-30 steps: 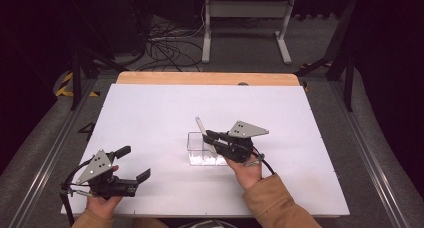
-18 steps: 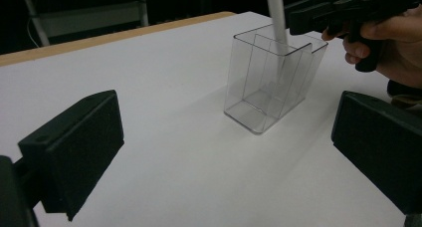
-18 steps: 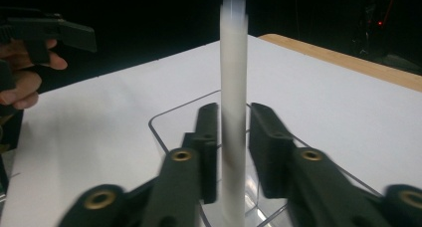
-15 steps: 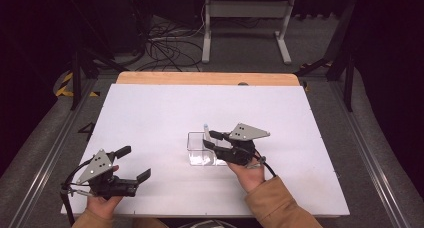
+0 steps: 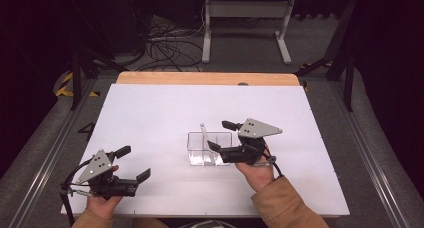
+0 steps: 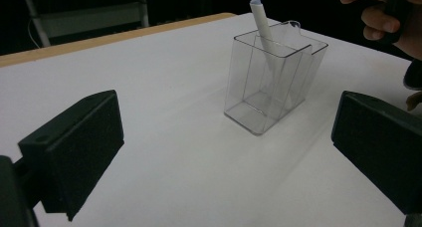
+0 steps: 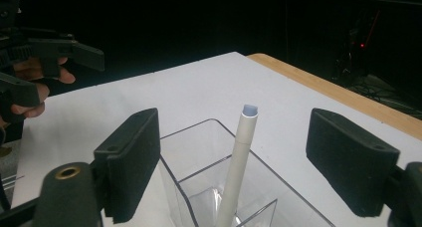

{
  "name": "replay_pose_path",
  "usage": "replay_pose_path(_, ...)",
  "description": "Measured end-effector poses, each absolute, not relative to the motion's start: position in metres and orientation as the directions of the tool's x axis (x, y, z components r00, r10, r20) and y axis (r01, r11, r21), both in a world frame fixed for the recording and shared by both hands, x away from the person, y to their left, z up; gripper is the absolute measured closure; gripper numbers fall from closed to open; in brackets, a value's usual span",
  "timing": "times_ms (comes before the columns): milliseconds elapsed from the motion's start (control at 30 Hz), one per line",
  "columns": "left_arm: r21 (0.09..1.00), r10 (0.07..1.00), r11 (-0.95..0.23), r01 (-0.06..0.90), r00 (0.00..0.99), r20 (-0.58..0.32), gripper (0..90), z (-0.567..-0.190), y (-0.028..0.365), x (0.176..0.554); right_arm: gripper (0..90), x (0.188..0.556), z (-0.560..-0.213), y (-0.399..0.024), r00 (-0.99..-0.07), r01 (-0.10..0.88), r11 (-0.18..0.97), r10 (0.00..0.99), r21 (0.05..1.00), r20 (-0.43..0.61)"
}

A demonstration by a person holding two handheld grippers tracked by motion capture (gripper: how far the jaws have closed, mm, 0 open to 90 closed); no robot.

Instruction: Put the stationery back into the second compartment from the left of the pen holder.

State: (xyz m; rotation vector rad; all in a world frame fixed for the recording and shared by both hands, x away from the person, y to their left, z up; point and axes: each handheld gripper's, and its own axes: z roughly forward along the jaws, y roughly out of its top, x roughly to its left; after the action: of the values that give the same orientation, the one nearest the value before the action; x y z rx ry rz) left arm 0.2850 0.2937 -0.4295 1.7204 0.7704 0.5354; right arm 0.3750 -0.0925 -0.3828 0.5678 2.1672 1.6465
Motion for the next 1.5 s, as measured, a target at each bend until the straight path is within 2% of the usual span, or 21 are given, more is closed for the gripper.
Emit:
replay_pose_path(267,0.962,0.732,-0.168,0.215,0.681,-0.025,0.8,-0.429,0.295,0.285,15.7,0.373,-0.374,-0.102,-0.86,0.099,0.228,0.509,0.969,-0.032)
replay_pose_path(567,0.96,0.728,-0.166,0.224,0.685,-0.034,0.8,-0.428,0.295,0.284,4.8,0.37,-0.368,-0.121,-0.853,0.109,0.251,0.52,0.962,-0.039)
replay_pose_path(967,0.964,0.733,-0.164,0.211,0.68,-0.024,0.9,-0.427,0.295,0.283,2.4,0.355,-0.372,-0.161,-0.827,0.115,0.252,0.56,0.961,-0.048)
replay_pose_path(1500,0.963,0.731,-0.174,0.205,0.682,-0.013,0.9,-0.425,0.293,0.282,0.2,0.351,-0.406,-0.213,-0.793,0.16,0.241,0.609,0.957,-0.021)
